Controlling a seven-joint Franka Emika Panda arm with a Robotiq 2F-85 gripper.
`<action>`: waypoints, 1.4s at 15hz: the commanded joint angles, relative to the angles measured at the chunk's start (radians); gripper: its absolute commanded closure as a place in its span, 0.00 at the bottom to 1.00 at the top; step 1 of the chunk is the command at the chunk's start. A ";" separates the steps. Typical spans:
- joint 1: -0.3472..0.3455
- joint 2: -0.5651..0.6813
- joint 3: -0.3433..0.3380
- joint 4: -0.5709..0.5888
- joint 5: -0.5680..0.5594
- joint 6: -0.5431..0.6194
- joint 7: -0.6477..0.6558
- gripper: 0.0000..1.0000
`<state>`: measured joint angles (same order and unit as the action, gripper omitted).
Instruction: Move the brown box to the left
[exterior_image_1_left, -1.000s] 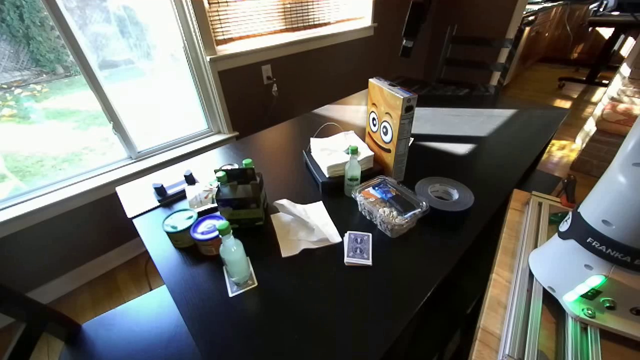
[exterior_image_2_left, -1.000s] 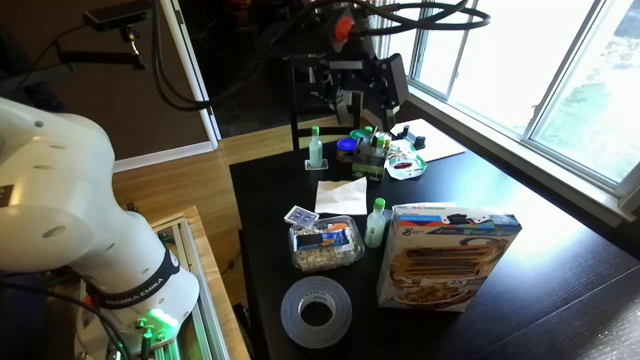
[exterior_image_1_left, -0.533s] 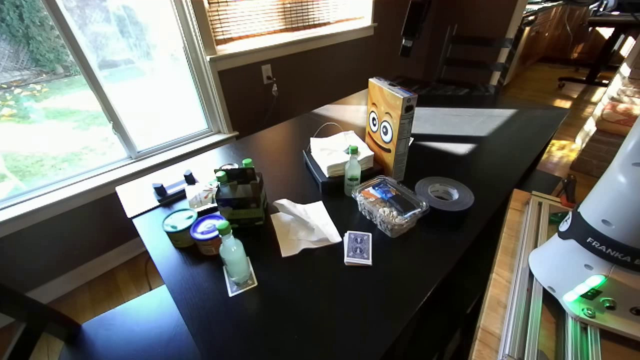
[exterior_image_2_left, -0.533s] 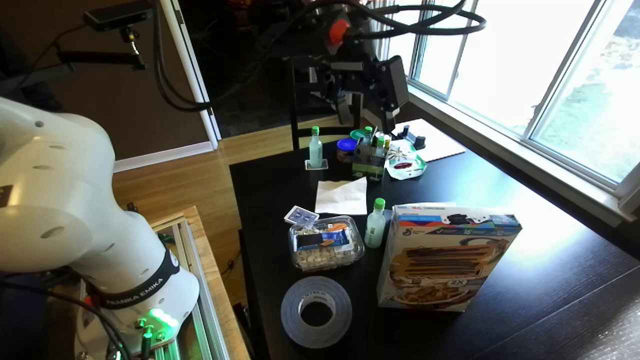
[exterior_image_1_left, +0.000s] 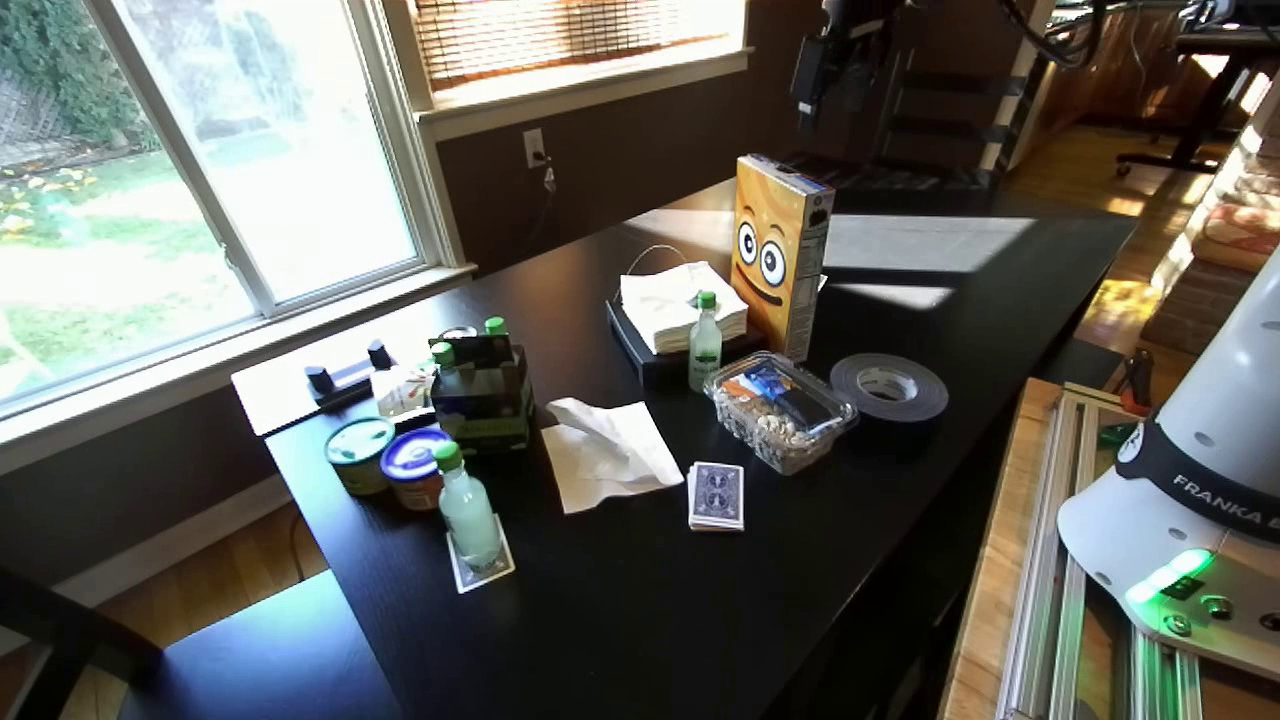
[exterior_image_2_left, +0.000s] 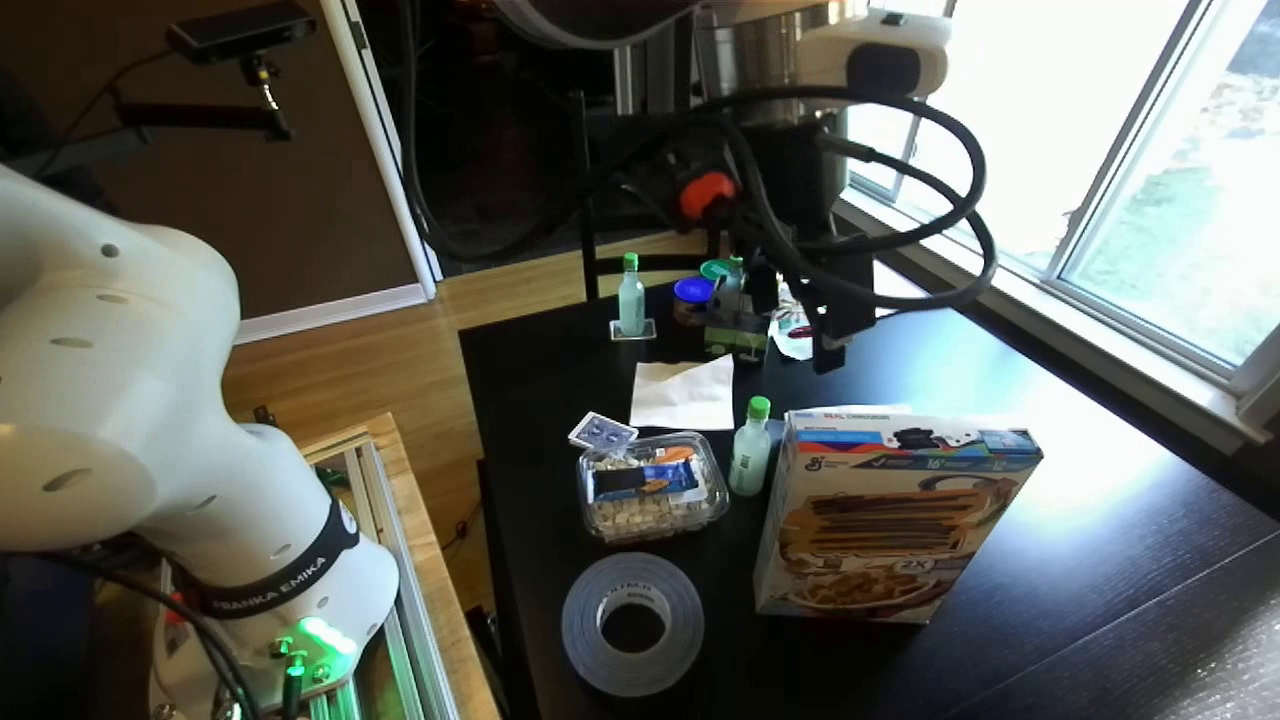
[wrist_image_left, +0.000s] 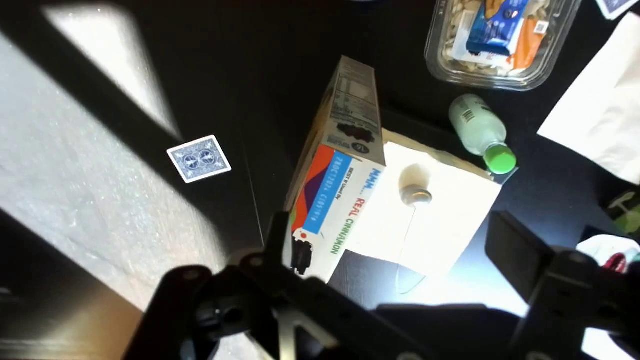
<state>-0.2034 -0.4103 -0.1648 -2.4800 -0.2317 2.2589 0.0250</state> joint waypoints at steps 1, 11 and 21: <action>0.001 0.149 -0.007 0.108 0.116 0.030 0.107 0.00; -0.016 0.395 -0.022 0.240 0.076 0.082 0.142 0.00; -0.031 0.454 -0.073 0.253 0.200 0.118 0.008 0.00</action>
<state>-0.2342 0.0128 -0.2402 -2.2473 -0.0854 2.3552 0.0954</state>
